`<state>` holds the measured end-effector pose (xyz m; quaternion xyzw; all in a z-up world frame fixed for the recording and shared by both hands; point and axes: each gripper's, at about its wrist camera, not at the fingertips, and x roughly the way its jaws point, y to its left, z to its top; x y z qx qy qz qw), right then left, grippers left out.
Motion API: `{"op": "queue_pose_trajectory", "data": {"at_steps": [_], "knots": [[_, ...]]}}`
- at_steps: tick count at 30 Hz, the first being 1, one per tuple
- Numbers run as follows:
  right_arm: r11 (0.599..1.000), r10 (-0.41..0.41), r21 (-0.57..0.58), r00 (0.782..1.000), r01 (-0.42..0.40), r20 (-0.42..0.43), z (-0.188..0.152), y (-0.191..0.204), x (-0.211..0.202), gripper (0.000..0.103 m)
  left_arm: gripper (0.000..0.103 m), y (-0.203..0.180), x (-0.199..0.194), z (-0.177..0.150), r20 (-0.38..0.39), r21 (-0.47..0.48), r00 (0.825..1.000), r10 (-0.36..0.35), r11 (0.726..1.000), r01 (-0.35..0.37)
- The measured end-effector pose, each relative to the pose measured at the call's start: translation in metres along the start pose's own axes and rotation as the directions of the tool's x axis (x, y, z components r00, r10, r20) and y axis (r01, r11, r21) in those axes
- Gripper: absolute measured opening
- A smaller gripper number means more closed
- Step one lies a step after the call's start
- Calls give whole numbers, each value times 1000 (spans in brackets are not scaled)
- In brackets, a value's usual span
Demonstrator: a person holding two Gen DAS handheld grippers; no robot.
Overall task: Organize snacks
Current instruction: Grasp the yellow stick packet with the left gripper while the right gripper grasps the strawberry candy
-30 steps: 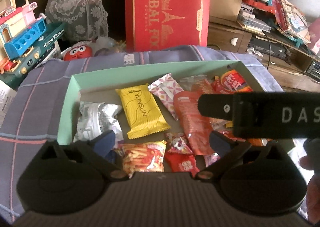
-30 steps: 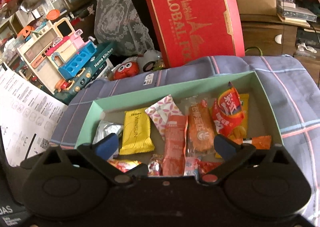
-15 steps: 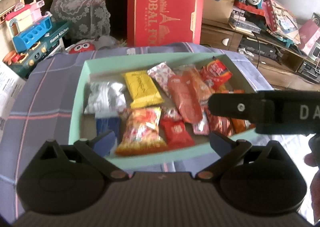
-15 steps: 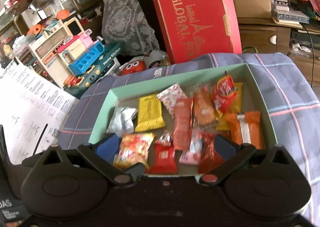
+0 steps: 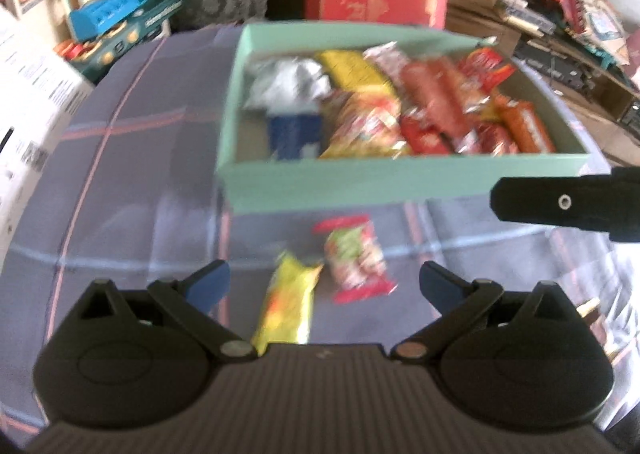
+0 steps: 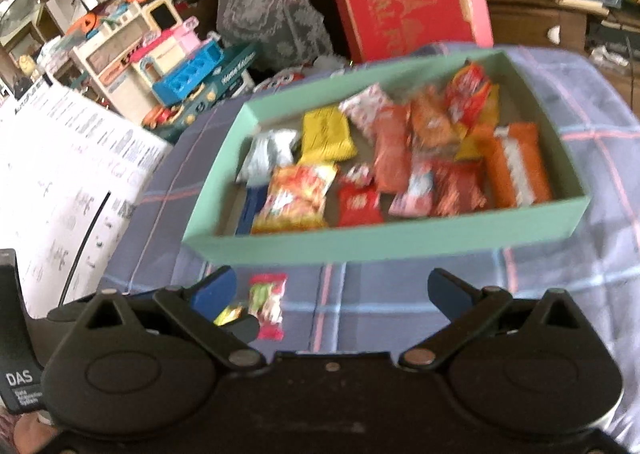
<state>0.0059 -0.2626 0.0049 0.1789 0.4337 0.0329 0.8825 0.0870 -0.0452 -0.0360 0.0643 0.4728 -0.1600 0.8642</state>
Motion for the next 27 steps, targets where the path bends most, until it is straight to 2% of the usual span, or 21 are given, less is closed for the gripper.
{"op": "queue_pose_trajectory", "data": {"at_steps": [5, 8, 9, 11, 13, 14, 16, 17, 19, 22, 27], "knots": [[1000, 13, -7, 998, -13, -58, -16, 12, 21, 103, 103, 19, 8, -19, -42, -30, 999, 6, 1000, -7], [999, 15, -27, 996, -17, -89, -21, 20, 31, 102, 96, 25, 12, -30, -57, -37, 998, 0, 999, -2], [999, 18, -32, 995, -21, -100, -22, 22, 33, 99, 91, 26, 13, -32, -63, -35, 998, -1, 999, -1], [999, 22, -45, 992, -28, -126, -23, 26, 40, 84, 82, 27, 16, -37, -73, -28, 997, -7, 1000, 5], [998, 15, -58, 990, -23, -142, -22, 29, 46, 81, 71, 26, 16, -39, -65, -7, 998, 2, 1000, -2], [998, 9, -66, 990, -18, -144, -22, 32, 49, 80, 63, 24, 15, -39, -54, 11, 999, 8, 1000, -8], [997, -1, -75, 990, -10, -142, -22, 36, 55, 77, 34, 24, 13, -39, -34, 32, 999, 20, 999, -19], [997, 0, -78, 990, -11, -142, -21, 38, 57, 73, 30, 26, 13, -37, -32, 25, 999, 8, 1000, -7], [997, 2, -80, 989, -14, -145, -19, 42, 63, 67, 28, 32, 13, -34, -23, 3, 1000, 3, 1000, -2], [996, 0, -90, 989, -13, -148, -17, 47, 71, 63, 28, 47, 15, -31, -14, -32, 999, 32, 999, -33], [994, -6, -109, 988, -11, -157, -14, 59, 86, 57, 28, 70, 16, -27, -9, -87, 1000, 7, 996, -8]]}}
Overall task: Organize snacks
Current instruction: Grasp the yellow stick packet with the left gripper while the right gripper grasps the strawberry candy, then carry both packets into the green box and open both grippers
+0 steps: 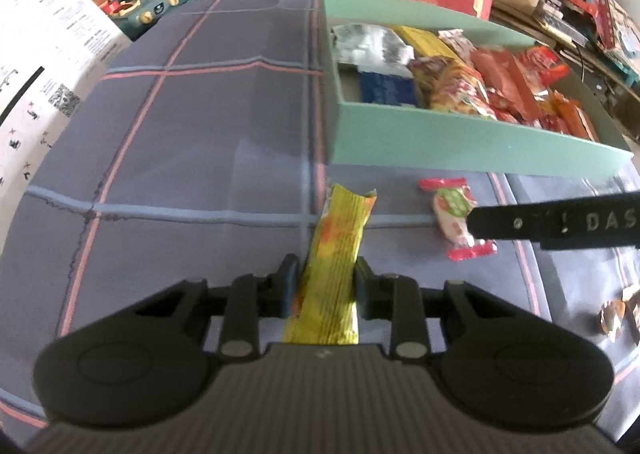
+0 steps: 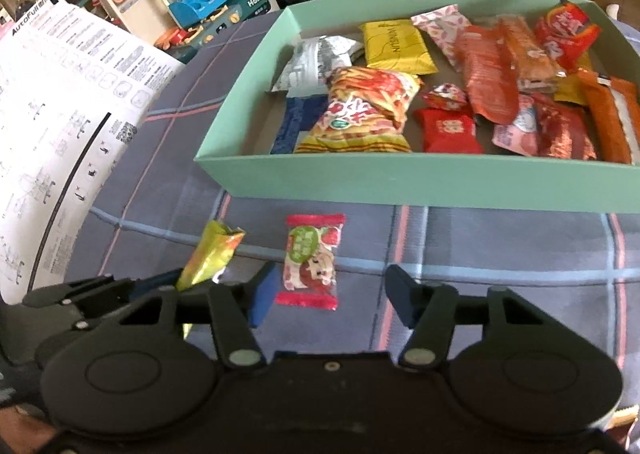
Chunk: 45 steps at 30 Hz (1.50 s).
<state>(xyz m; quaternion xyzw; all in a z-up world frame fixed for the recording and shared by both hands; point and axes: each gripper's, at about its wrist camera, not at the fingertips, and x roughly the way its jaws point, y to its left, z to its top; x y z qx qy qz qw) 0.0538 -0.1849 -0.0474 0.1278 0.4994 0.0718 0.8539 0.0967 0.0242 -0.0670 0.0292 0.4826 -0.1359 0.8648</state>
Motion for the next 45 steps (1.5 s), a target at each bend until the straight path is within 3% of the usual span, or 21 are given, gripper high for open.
{"op": "queue_pose_trajectory", "data": {"at_steps": [3, 7, 11, 18, 21, 23, 38, 45], "knots": [[1000, -1, -24, 1000, 1, -3, 2, 10, 8, 53, 29, 7, 0, 1, 6, -23, 1000, -19, 1000, 19], [995, -29, -95, 999, 27, -17, 3, 28, 23, 33, 30, 10, 1, 0, 10, -29, 999, -32, 999, 32], [982, -71, -176, 997, 70, 4, -1, 42, 28, 28, 34, 12, 2, 1, 11, -39, 999, -42, 998, 42], [994, -41, -101, 999, 40, -5, 3, 25, 23, 26, 40, 0, 11, 12, 16, -12, 999, -34, 999, 34], [996, -32, -80, 999, 32, 4, 4, 13, 16, 26, 21, -9, 13, 14, 17, 20, 999, -31, 999, 31], [997, -26, -70, 1000, 27, 14, 1, 8, 7, 26, 16, -15, 13, 12, 16, 38, 999, -30, 999, 30], [999, 34, -13, 996, -33, 86, -9, -20, -47, 26, 15, -18, -27, 14, 42, 22, 998, -52, 998, 51], [999, 39, -8, 989, -38, 143, 3, -27, -73, 26, 15, -28, -48, 41, 94, 40, 993, -72, 997, 68]]}}
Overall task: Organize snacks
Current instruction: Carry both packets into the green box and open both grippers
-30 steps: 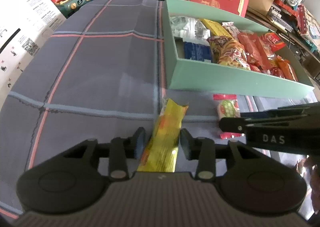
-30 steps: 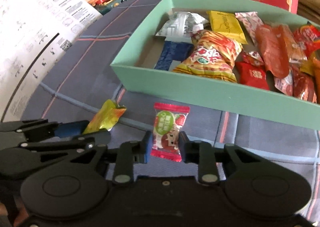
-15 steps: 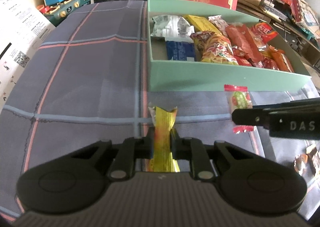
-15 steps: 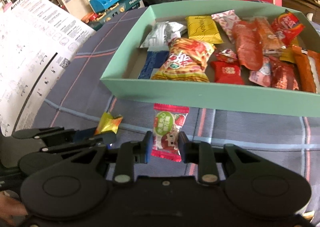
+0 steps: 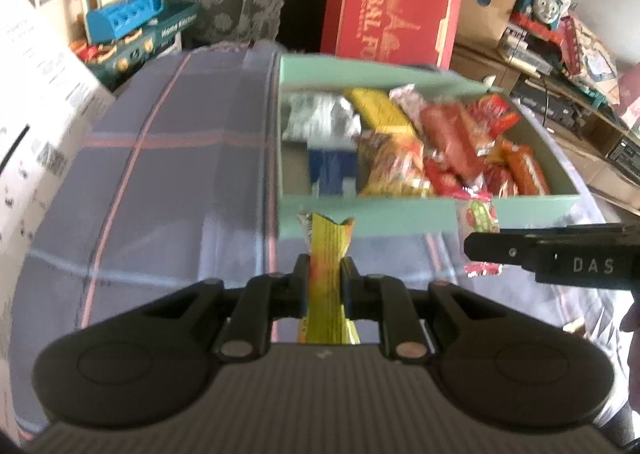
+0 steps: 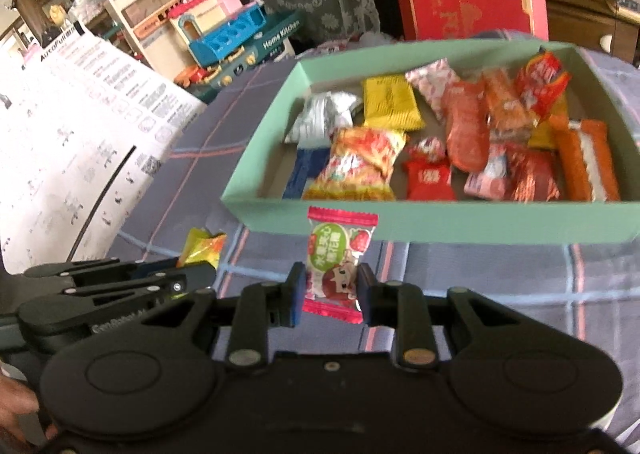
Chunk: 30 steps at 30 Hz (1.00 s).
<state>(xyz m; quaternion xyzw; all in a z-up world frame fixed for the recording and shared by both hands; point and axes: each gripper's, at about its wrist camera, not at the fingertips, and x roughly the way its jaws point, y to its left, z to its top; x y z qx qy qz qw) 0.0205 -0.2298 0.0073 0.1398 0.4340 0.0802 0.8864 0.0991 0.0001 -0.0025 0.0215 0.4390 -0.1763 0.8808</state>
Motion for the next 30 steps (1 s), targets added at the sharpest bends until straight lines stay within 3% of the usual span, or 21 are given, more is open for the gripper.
{"op": "queue_pose_trajectory", "data": {"at_steps": [10, 16, 22, 30], "knots": [[999, -18, 46, 999, 16, 50, 60, -22, -3, 26, 15, -12, 27, 90, 38, 14, 999, -15, 1000, 14], [997, -29, 67, 998, 25, 55, 101, -36, 21, 26, 15, -18, 70, 146, 15, 16, 1000, -14, 1000, 14], [996, -21, 85, 999, 18, 34, 127, -50, 55, 26, 15, -21, 120, 179, -28, 16, 1000, 1, 1000, 0], [994, -19, 108, 1000, 19, 1, 136, -67, 83, 26, 15, -24, 167, 200, -68, 47, 997, 32, 998, -29]]}}
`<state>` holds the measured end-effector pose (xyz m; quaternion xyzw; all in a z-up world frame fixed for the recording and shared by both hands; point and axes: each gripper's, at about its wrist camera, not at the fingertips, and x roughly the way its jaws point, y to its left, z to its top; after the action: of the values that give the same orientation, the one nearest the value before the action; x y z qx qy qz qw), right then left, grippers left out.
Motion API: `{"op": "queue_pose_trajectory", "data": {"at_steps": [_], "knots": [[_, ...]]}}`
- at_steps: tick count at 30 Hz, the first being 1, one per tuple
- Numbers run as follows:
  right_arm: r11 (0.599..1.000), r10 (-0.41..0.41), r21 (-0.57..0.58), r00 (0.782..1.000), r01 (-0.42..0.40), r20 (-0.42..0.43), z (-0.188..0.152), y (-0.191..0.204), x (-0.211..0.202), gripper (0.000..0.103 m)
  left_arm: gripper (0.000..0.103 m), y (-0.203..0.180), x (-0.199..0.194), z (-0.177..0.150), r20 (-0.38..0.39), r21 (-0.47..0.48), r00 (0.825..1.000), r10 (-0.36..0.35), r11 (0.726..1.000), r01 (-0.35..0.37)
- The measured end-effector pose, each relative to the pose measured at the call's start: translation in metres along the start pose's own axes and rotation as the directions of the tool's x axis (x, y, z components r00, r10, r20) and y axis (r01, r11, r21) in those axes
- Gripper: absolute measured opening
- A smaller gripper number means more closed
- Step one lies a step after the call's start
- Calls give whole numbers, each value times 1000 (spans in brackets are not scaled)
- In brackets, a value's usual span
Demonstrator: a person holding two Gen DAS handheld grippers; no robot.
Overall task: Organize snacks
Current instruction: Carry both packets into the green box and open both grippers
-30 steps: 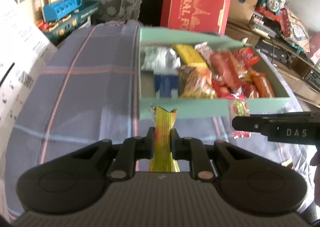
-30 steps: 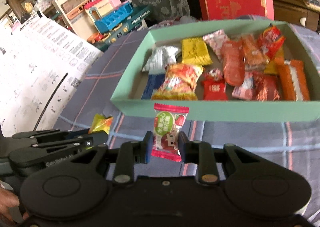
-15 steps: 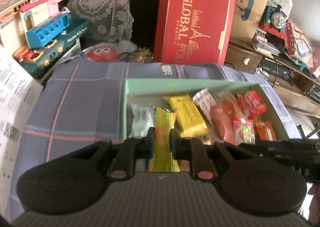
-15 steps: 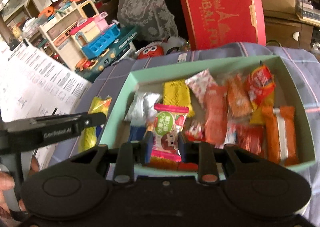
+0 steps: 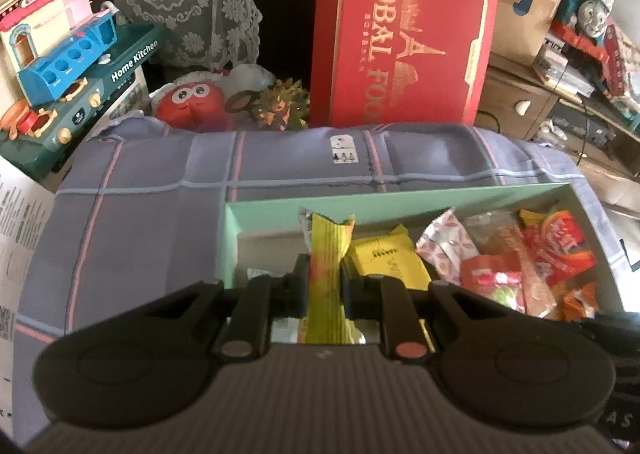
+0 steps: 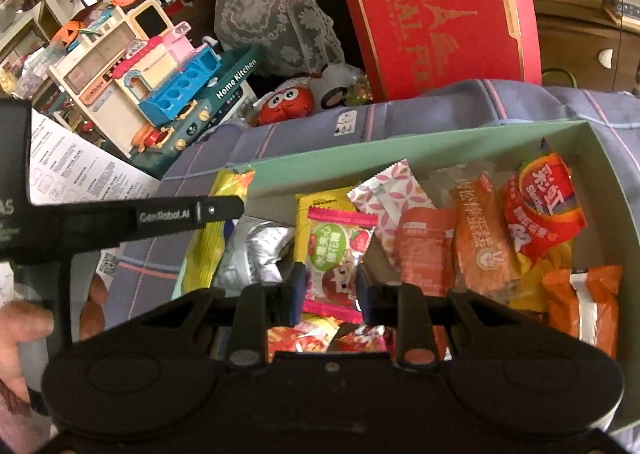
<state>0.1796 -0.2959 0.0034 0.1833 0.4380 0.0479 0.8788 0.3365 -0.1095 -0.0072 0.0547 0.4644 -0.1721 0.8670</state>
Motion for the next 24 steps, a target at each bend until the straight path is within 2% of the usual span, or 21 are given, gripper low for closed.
{"op": "queue_pose_trajectory", "data": {"at_steps": [5, 6, 7, 9, 10, 11, 15, 17, 24], "knots": [[1000, -13, 17, 1000, 13, -8, 0, -10, 7, 27, 17, -3, 19, 9, -20, -1, 999, 32, 999, -32], [1000, -11, 16, 1000, 11, -6, 0, -11, 8, 29, 24, -3, 21, 10, -17, -5, 999, 44, 999, -44], [1000, -16, 15, 1000, 16, 0, 0, -10, 7, 29, 47, -3, 21, 11, -13, -10, 998, 56, 998, -57], [1000, -22, 11, 1000, 22, 11, 0, -9, 5, 48, 74, -5, 17, 10, 20, -12, 996, 85, 996, -85], [1000, -25, 10, 1000, 24, 17, -1, -9, 4, 68, 76, -6, 13, 8, 38, -5, 995, 95, 996, -95], [999, -32, 9, 999, 32, 26, 0, -8, 2, 84, 76, -7, 11, 7, 43, 4, 995, 94, 995, -95], [999, -37, 6, 999, 37, 39, -3, -5, -3, 92, 84, -12, 1, 2, 47, 17, 995, 90, 996, -91], [999, -37, 17, 999, 36, 39, -5, -5, -6, 102, 87, -14, -5, -2, 53, 22, 994, 92, 995, -93], [998, -61, 28, 997, 60, 43, -16, -6, -27, 103, 95, -20, -32, -29, 57, 10, 995, 76, 997, -77]]}}
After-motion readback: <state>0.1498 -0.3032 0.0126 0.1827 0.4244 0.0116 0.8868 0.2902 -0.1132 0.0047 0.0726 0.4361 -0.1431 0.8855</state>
